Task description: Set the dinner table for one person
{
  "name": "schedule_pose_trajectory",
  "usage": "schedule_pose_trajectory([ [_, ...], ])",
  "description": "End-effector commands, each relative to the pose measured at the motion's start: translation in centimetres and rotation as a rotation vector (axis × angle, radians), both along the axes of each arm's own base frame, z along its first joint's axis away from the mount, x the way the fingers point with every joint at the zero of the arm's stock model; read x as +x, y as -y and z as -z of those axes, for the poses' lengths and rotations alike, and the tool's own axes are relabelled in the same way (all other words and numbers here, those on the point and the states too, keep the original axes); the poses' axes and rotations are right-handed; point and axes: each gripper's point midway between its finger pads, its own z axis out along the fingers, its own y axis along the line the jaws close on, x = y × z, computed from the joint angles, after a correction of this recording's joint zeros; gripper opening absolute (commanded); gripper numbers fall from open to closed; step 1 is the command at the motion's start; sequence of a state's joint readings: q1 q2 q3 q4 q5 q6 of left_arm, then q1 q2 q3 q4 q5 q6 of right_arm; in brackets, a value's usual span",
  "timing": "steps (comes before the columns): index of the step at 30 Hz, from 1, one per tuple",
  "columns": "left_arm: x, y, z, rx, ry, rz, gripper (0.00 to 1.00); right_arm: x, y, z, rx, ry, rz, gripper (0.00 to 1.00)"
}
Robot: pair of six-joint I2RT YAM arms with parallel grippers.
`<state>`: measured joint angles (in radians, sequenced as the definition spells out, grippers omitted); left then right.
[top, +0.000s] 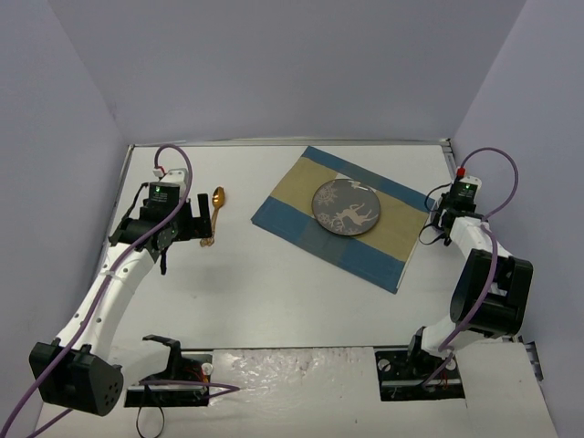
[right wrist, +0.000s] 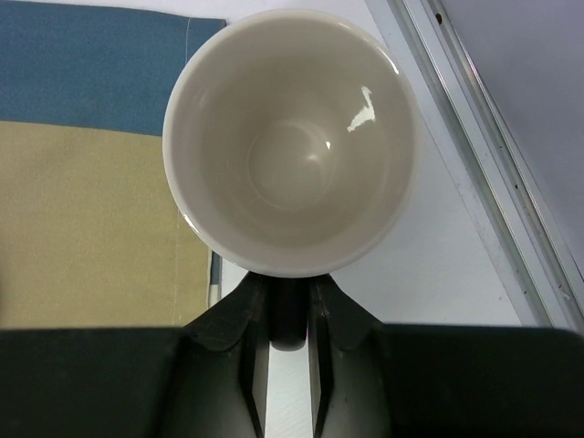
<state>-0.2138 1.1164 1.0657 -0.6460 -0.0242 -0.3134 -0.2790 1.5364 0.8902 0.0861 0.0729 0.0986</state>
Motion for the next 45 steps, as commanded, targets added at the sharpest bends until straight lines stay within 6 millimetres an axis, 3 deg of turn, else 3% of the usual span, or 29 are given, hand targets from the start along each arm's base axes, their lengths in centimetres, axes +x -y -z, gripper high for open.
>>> schedule_pose_trajectory([
  [1, 1.1, -0.3, -1.6, 0.006, 0.066, -0.006, 0.97, 1.2, 0.8, -2.5, -0.060, 0.086, 0.007, 0.03],
  [4, 1.1, -0.3, -1.5, 0.005, 0.065, -0.007, 0.97, 1.6, 0.3, -4.1, -0.087, 0.122, -0.015, 0.00],
  [15, 1.2, -0.4, -1.3, 0.005, 0.067, -0.012, 0.97, 5.0, -3.0, -13.2, -0.175, 0.322, -0.194, 0.00],
  [20, 1.2, -0.7, -1.4, 0.007, 0.070, -0.020, 0.97, 6.9, -5.4, -13.4, -0.159, 0.330, -0.365, 0.00],
  [27, 1.3, -1.0, -1.2, 0.018, 0.071, -0.032, 0.97, 8.7, -7.2, -11.1, -0.161, 0.283, -0.547, 0.00],
  [45, 1.3, -1.4, -0.9, 0.032, 0.066, -0.044, 0.97, 10.3, -6.7, -8.5, -0.181, 0.305, -0.603, 0.00],
])
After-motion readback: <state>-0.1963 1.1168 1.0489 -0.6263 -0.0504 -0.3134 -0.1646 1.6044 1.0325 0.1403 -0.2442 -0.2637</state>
